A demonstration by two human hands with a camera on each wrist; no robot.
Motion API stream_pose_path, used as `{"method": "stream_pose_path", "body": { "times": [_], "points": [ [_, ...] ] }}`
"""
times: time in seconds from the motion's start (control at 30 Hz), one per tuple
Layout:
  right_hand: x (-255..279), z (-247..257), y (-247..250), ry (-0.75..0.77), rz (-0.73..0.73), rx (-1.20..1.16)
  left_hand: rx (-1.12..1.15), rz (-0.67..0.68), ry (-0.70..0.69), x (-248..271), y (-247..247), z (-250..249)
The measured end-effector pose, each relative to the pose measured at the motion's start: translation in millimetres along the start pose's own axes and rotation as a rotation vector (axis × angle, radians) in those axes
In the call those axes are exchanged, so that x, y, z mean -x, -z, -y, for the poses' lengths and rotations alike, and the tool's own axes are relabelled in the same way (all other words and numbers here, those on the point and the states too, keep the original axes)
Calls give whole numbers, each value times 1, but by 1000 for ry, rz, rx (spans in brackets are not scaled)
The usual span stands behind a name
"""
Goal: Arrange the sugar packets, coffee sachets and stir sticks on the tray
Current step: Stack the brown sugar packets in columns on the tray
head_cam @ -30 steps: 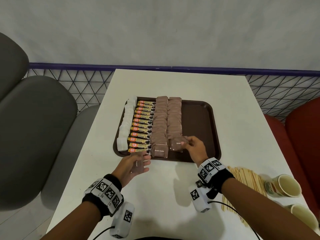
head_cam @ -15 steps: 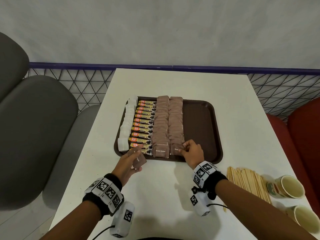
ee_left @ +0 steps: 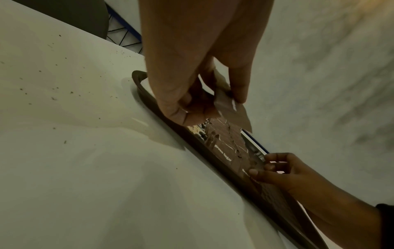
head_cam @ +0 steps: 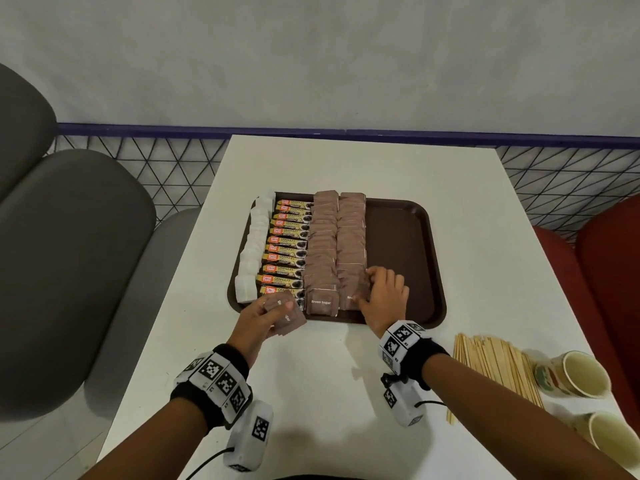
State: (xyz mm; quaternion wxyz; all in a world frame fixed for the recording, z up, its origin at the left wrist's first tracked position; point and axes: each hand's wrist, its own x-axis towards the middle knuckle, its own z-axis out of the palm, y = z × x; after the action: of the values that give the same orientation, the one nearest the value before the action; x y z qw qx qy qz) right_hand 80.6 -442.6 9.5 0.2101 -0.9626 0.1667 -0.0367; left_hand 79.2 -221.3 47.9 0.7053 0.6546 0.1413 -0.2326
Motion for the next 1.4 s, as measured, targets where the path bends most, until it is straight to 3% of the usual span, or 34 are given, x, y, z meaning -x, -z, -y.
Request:
{"method": "stream_pose_path", "body": {
  "times": [0.1, 0.27, 0.43, 0.53, 0.6, 0.73, 0.83, 1.13, 1.3, 1.4],
  "points": [
    [2, 11, 5, 76, -10, -97, -20, -1, -16, -1, 0, -1],
    [10, 40, 8, 220, 220, -481, 74, 13, -19, 1, -6, -3],
    [20, 55, 1, 280, 447, -702, 128, 36, -33, 1, -7, -1],
    [21, 56, 2, 252, 488, -774, 89, 36, -38, 4, -7, 0],
    [16, 50, 6, 190, 433, -787, 77, 15, -54, 5, -6, -1],
    [-5, 23, 23, 10, 222, -711, 151, -59, -81, 5, 2, -2],
    [-17, 0, 28, -45, 219, -567, 183, -79, -81, 4, 7, -1],
    [-9, -16, 15, -55, 356, -263, 145, -38, -80, -2, 5, 6],
    [-6, -12, 8, -26, 279, -106, 134, -34, -67, -4, 4, 8],
    [-4, -8, 6, 89, 224, 66, 115, -25, -55, -4, 3, 8]
  ]
}}
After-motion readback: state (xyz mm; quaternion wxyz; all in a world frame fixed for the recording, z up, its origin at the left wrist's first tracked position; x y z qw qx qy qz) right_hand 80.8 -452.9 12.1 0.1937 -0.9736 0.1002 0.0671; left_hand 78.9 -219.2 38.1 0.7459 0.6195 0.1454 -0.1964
